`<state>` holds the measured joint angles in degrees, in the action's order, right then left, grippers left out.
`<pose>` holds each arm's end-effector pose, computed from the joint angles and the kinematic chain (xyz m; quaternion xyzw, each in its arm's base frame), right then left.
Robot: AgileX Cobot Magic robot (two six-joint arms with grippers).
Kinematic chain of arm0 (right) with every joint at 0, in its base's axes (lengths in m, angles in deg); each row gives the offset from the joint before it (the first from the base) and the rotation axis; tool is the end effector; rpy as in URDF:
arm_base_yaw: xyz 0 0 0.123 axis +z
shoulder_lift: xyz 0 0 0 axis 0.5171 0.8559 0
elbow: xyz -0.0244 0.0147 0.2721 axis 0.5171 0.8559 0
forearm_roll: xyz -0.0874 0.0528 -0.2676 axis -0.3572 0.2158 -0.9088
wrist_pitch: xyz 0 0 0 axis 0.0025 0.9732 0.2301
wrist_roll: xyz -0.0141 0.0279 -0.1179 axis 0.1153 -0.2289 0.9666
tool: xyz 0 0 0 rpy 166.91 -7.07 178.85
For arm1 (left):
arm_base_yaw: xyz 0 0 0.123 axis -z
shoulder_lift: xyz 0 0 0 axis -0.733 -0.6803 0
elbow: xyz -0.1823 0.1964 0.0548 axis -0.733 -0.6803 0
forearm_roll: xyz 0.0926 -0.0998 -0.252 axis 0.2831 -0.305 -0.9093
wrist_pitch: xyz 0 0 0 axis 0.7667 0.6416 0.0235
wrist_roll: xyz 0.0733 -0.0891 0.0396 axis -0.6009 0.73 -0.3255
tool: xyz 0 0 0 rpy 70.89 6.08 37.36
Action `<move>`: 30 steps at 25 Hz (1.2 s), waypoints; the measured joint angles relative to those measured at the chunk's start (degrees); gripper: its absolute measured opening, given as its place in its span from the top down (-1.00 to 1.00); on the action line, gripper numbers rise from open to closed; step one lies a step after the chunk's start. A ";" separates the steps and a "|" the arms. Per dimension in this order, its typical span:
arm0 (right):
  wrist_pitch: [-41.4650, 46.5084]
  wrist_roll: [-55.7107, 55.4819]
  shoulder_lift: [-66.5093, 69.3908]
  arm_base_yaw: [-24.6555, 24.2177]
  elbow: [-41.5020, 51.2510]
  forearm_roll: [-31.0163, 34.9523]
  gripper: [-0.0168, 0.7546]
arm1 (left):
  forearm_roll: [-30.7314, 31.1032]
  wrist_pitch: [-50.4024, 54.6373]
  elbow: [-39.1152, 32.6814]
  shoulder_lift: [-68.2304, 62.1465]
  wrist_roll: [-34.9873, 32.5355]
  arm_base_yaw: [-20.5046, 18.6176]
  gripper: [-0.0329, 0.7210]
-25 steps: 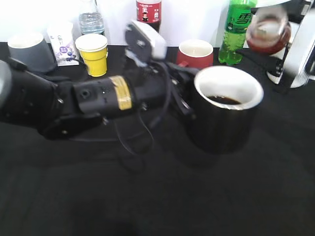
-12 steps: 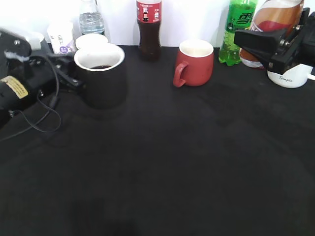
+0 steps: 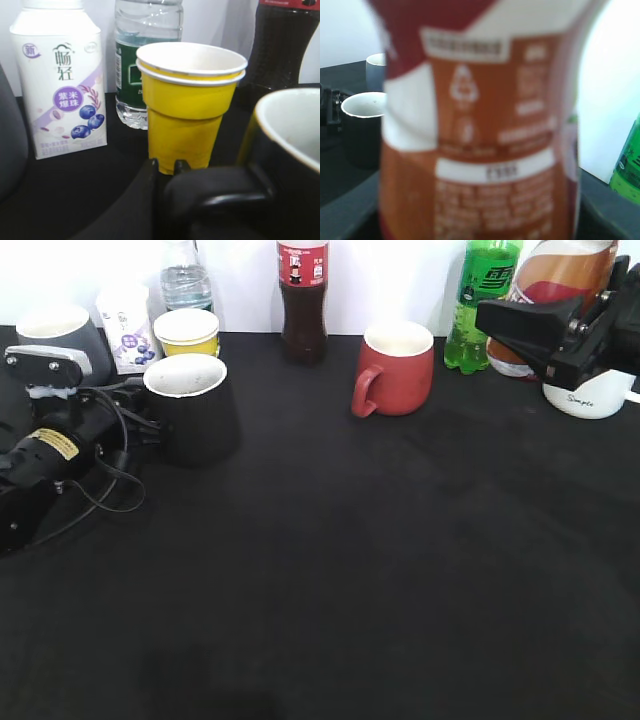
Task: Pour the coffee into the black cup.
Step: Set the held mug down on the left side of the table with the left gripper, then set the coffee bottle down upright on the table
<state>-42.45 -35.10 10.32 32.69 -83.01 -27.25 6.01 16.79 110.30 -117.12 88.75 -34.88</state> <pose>0.3264 0.0978 0.2111 -0.3157 0.6570 0.2658 0.6310 0.3835 -0.1019 0.0599 0.1091 0.7279 -0.1443 0.6614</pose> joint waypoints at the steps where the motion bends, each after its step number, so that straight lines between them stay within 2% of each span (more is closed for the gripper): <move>1: 0.00 0.00 0.00 0.00 0.00 0.00 -0.42 | 0.00 -0.43 0.00 -0.16 0.13 0.00 0.70; 4: 0.00 -0.02 0.00 0.00 0.00 0.00 -0.42 | -0.87 -2.27 -3.40 0.47 0.65 0.00 0.22; 5: 0.00 -0.02 0.00 0.00 0.00 0.00 -0.42 | -1.04 -2.53 -5.15 1.40 0.67 0.00 0.19; 9: 0.74 -0.07 0.00 0.00 0.00 3.36 -0.42 | -1.16 -1.95 -12.34 6.87 0.72 0.00 0.18; 12: 8.74 0.37 0.00 0.00 0.00 12.73 -0.42 | -0.23 -1.61 -19.94 16.10 0.72 0.07 0.18; 14: 13.97 2.29 0.95 0.00 0.00 14.98 -0.42 | 2.75 -1.61 -23.97 25.58 0.72 0.07 0.18; 17: 14.56 3.10 7.16 0.00 0.00 15.48 -0.42 | 6.77 -0.49 -24.16 31.60 0.97 0.11 0.18; 20: 9.41 13.94 16.34 0.00 -0.05 17.48 -0.42 | 7.81 0.51 -24.16 33.18 1.35 0.11 0.18; 23: 1.98 25.17 23.76 0.00 -0.05 28.19 -0.42 | 8.35 0.81 -24.16 33.18 1.77 0.11 0.18; 30: -0.86 27.62 31.24 0.00 -5.50 29.91 -0.42 | 10.12 0.86 -24.16 33.18 1.83 0.11 0.18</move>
<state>-43.31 -7.49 41.57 32.69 -88.51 2.66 16.13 17.65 86.15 -83.94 90.58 -34.76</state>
